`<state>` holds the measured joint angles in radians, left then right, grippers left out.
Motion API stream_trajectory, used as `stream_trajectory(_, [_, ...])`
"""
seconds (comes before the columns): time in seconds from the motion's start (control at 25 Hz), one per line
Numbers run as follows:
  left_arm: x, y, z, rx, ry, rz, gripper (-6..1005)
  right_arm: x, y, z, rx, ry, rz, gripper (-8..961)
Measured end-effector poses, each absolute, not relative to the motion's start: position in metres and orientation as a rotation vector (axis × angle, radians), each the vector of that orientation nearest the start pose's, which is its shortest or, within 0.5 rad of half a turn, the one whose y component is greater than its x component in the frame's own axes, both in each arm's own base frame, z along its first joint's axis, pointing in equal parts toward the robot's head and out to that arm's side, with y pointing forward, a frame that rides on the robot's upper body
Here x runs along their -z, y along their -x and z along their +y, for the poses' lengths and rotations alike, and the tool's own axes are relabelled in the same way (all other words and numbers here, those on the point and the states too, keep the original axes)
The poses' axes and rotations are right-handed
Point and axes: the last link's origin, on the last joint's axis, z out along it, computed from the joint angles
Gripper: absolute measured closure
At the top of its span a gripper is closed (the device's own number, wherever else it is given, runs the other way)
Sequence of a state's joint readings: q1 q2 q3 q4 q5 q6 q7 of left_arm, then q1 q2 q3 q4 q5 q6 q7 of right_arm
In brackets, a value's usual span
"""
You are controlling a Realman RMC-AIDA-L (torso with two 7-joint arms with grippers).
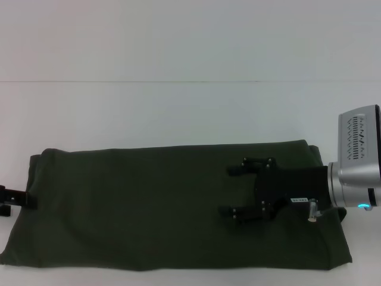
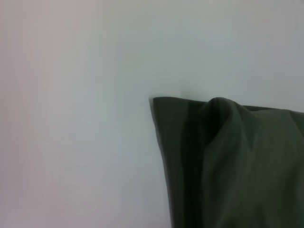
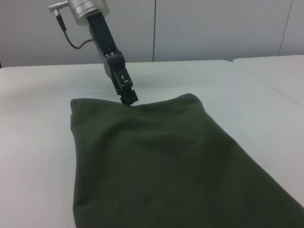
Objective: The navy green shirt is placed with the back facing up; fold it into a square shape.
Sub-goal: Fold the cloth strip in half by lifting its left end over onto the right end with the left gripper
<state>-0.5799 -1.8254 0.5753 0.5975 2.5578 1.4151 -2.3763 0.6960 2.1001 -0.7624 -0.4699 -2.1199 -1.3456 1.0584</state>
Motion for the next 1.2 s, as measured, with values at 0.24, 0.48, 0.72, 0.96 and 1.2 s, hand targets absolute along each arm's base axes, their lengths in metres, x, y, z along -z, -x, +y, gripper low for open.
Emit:
stream_trajectory(0.24, [-0.0952,0.3685,0.3413,0.051,2.02,-1.838,207,0.0586,-0.2401,0.3533,-0.414,2.872,0.165,34])
stream_trajectory(0.48, [-0.092,0.3681,0.3407,0.047,2.028,-1.838,208,0.0588,-0.2404,0.3532,-0.413,2.872,0.168,34])
stream_trajectory(0.72, [-0.0922,0.3697,0.3418,0.04,2.019,-1.826,210,0.0589,-0.2404,0.3532,-0.413,2.872,0.168,34])
stream_trajectory(0.96, [-0.093,0.3714,0.3424,0.041,2.008,-1.819,211,0.0589,-0.2404,0.3532,-0.413,2.872,0.167,34])
stream_trajectory(1.2, [-0.0926,0.3726,0.342,0.041,2.002,-1.818,213,0.059,-0.2403,0.353,-0.413,2.874,0.167,35])
